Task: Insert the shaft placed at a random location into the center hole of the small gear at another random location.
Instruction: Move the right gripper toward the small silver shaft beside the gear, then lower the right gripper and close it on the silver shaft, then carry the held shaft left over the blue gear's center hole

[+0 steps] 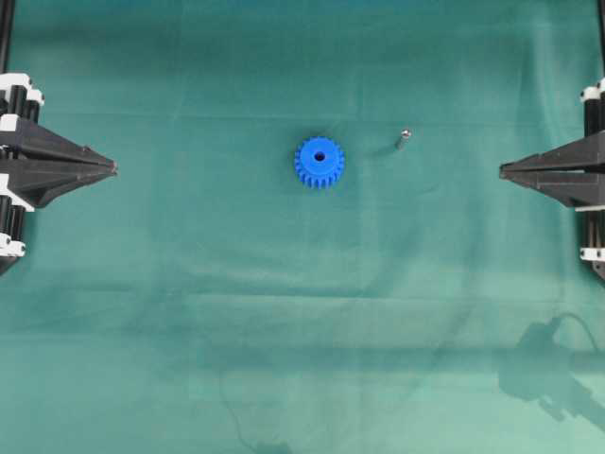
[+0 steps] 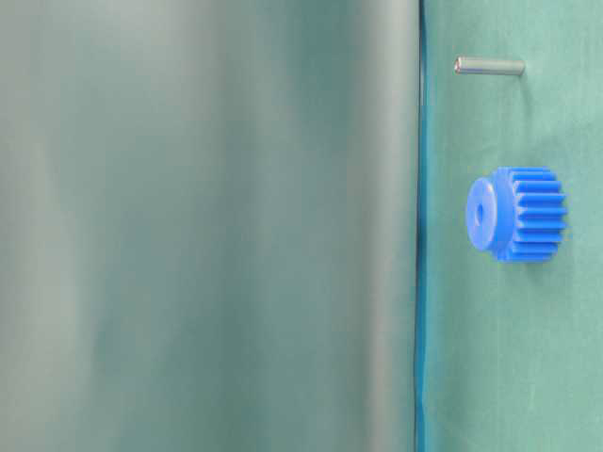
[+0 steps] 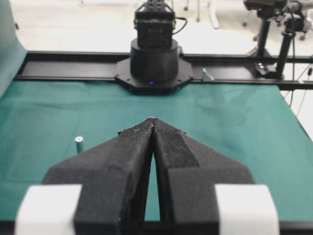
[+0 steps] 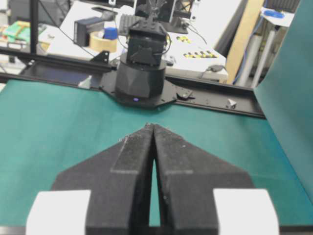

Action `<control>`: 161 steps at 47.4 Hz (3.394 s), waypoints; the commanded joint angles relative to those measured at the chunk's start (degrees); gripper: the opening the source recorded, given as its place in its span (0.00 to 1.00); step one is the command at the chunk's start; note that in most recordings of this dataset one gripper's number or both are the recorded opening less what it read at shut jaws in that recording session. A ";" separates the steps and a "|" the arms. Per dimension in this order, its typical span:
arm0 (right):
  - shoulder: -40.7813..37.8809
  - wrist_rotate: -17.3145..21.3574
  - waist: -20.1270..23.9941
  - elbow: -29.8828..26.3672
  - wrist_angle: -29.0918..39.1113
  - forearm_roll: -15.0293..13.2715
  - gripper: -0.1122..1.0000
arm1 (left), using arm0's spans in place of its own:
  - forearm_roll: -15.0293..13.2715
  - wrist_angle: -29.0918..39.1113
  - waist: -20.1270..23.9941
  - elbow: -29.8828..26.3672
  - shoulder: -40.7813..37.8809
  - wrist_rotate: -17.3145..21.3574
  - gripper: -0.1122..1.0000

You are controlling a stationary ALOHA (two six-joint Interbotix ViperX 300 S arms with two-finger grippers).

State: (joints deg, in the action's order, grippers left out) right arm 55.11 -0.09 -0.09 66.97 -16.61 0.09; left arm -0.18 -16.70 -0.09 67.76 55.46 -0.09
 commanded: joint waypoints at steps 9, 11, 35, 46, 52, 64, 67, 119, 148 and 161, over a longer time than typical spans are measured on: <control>-4.66 -0.18 -3.43 0.00 -1.49 0.00 0.10 | -2.37 0.44 0.26 -0.97 0.79 -0.35 0.10; -6.15 -0.09 -4.57 0.26 -2.02 0.09 0.10 | -2.37 0.62 0.26 -0.97 0.88 -0.35 0.10; -34.98 0.44 -15.56 1.14 -18.19 3.08 0.43 | -2.37 0.62 0.26 -0.18 1.14 -0.35 0.10; -47.90 0.44 -17.40 0.70 -25.58 5.27 0.69 | -2.37 0.62 0.26 0.18 2.11 -0.18 0.10; -52.82 0.62 -17.40 -0.18 -27.60 6.24 0.68 | -2.37 0.70 0.26 0.62 2.46 -0.18 0.10; -57.22 0.97 -17.67 -1.85 -28.30 6.50 0.68 | -2.37 0.70 0.26 1.05 2.55 -0.18 0.10; -57.48 0.97 -17.93 -1.85 -28.30 6.86 0.68 | -2.37 0.62 0.26 1.14 2.55 -0.26 0.10; -49.75 1.85 -18.46 -2.02 -24.79 7.12 0.23 | -2.37 0.88 0.26 1.32 2.64 -0.62 0.10; -43.77 1.76 -17.40 -5.62 -15.12 6.94 0.23 | -2.29 0.88 0.35 1.58 2.64 -0.62 0.10; -49.39 1.76 -13.97 -12.57 -14.85 6.94 0.23 | -2.37 0.88 0.26 1.58 2.55 -0.62 0.10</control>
State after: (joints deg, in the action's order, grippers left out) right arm 6.24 1.67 -14.85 57.22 -31.29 7.12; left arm -2.46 -15.38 0.09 69.96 58.36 -0.62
